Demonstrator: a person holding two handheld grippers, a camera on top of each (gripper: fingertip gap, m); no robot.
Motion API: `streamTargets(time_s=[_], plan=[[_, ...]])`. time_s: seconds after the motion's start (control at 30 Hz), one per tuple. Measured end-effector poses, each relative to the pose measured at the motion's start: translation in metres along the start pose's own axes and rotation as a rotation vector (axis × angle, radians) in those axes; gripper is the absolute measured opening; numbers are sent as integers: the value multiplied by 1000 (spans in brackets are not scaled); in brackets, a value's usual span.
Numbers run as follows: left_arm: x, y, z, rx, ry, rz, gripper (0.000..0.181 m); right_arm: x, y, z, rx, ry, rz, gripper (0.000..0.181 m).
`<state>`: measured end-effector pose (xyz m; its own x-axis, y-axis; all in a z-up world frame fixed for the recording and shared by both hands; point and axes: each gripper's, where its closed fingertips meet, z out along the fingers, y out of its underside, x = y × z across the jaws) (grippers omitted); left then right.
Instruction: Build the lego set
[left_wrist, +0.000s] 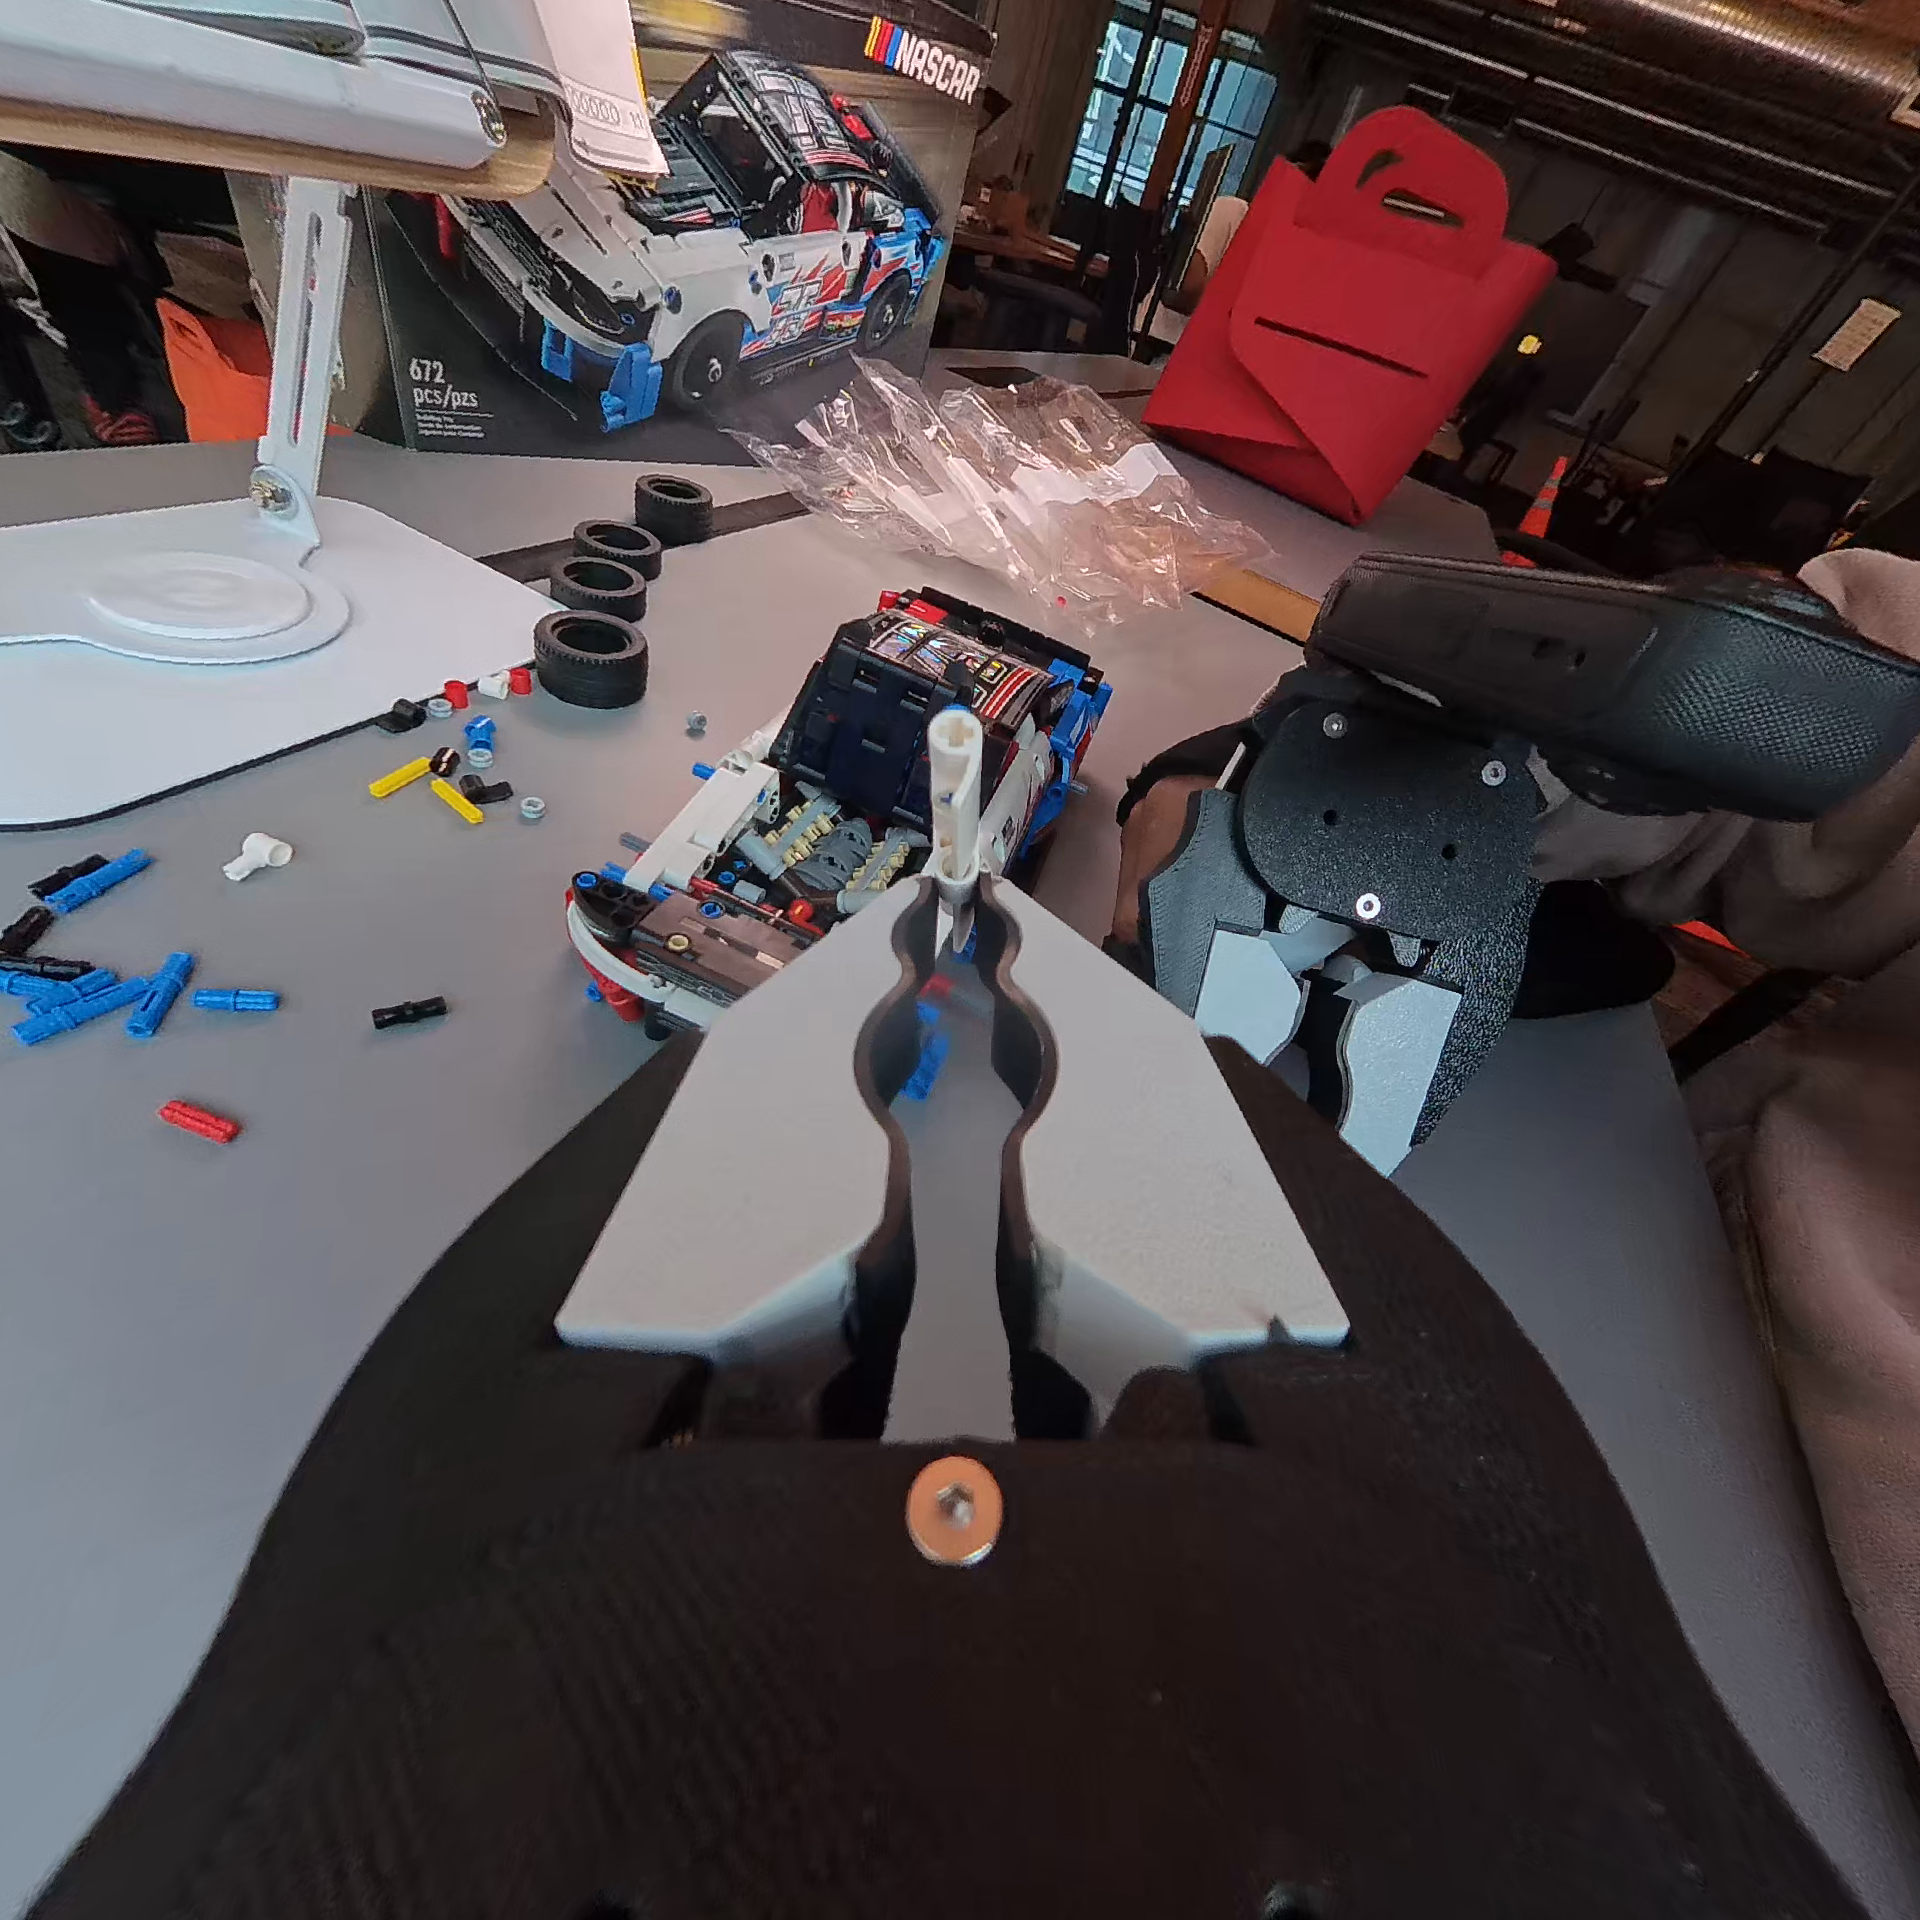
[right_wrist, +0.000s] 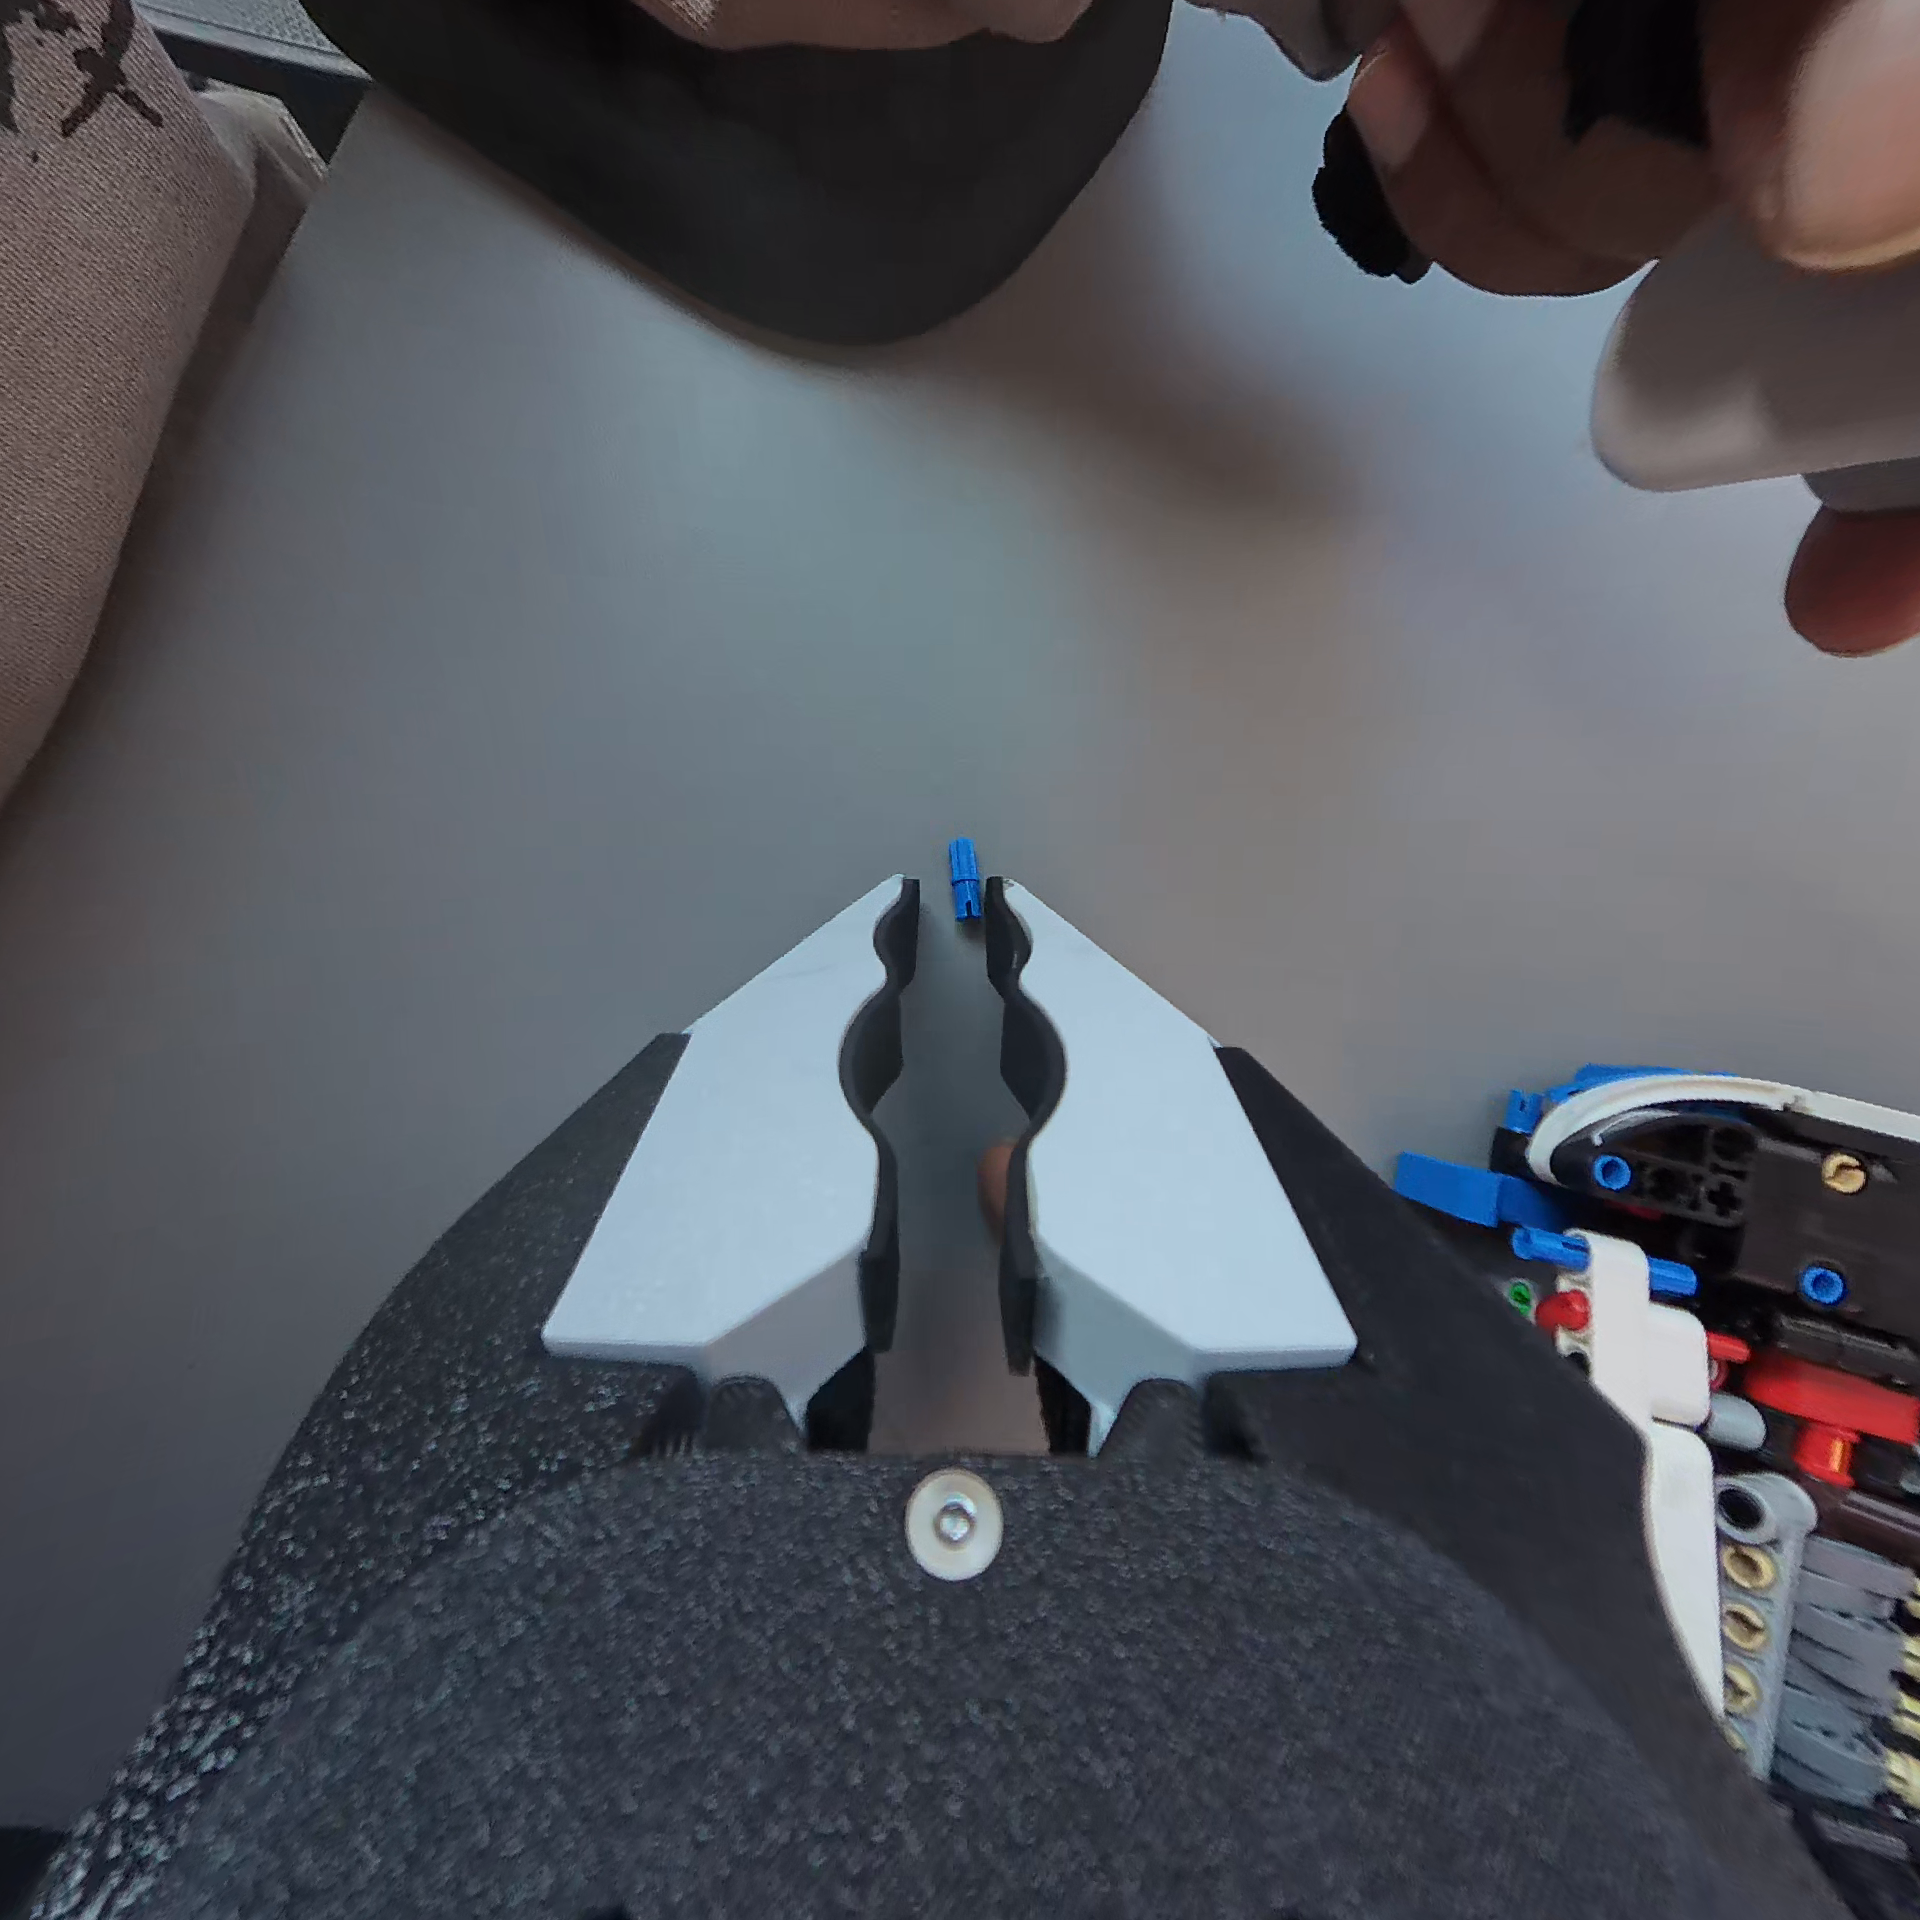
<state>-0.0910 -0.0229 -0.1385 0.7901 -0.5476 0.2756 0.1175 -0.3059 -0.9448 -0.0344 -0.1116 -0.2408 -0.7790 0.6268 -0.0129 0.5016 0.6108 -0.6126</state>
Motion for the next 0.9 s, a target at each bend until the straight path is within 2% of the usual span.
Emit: streamTargets(time_s=[0.47, 0.6, 0.73, 0.8, 0.9], plan=[[6, 4, 2, -16, 38, -12, 5, 4, 5, -2, -20, 52, -7, 3], [32, 5, 5, -27, 161, -5, 5, 8, 8, -40, 159, 181, 117, 3], [66, 19, 11, -99, 342, -38, 5, 5, 29, -89, 224, 352, 189, 3], [81, 26, 15, -129, 399, -9, 5, -3, 37, -101, 225, 385, 207, 3], [99, 36, 21, -157, 451, 35, 5, -13, 34, -107, 267, 394, 210, 3]])
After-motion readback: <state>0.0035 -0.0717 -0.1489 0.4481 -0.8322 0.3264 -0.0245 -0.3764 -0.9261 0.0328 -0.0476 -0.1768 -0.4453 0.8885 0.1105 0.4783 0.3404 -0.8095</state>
